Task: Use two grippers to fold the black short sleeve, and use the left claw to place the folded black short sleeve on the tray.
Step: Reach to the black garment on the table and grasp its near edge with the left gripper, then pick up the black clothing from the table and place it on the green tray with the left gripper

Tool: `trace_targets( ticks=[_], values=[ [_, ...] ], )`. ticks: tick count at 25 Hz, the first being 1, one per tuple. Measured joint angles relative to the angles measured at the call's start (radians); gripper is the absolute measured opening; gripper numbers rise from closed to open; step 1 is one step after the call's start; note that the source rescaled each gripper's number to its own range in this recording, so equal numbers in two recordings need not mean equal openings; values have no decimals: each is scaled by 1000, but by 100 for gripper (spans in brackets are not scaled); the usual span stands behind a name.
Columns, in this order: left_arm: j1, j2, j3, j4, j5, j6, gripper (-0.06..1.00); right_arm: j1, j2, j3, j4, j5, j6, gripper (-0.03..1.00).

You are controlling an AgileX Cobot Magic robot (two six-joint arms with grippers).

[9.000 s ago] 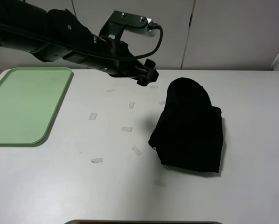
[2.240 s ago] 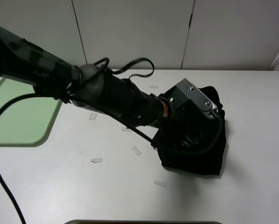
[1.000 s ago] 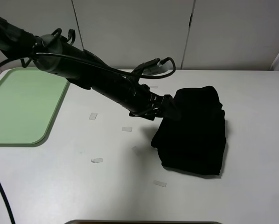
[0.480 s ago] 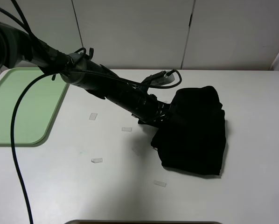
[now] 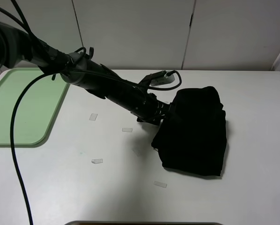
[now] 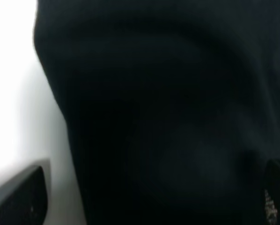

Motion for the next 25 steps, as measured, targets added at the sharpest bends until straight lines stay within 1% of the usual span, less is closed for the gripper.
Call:
trace_targets(
  ticks=[5, 7, 9, 11, 12, 13, 16, 17, 19, 21, 22, 23, 25],
  values=[
    [-5, 54, -67, -2, 65, -5, 90, 0, 0, 0, 0, 0, 0, 100],
    [-8, 62, -78, -3, 74, -11, 89, 0, 0, 0, 0, 0, 0, 100],
    [-17, 74, -94, -4, 75, -18, 86, 0, 0, 0, 1, 0, 0, 100],
    [-25, 78, -98, -4, 57, -20, 78, 0, 0, 0, 1, 0, 0, 100],
    [-27, 81, -98, -2, 32, -21, 64, 0, 0, 0, 1, 0, 0, 100],
    [-27, 85, -98, 0, 22, -22, 52, 0, 0, 0, 1, 0, 0, 100],
    [-28, 90, -99, 7, 31, -27, 19, 0, 0, 0, 1, 0, 0, 100],
    [-28, 90, -100, 20, 34, -29, 12, 0, 0, 0, 1, 0, 0, 100],
    [-26, 81, -103, 71, 38, -52, 10, 0, 0, 0, 1, 0, 0, 100],
    [-17, 58, -103, 169, 37, -103, 10, 0, 0, 0, 1, 0, 0, 100],
    [-10, 41, -103, 240, 37, -141, 10, 0, 0, 0, 1, 0, 0, 100],
    [-10, 41, -103, 240, 37, -141, 10, 0, 0, 0, 1, 0, 0, 100],
    [8, 10, -103, 365, 36, -219, 10, 0, 0, 0, 1, 0, 0, 100]
  ],
)
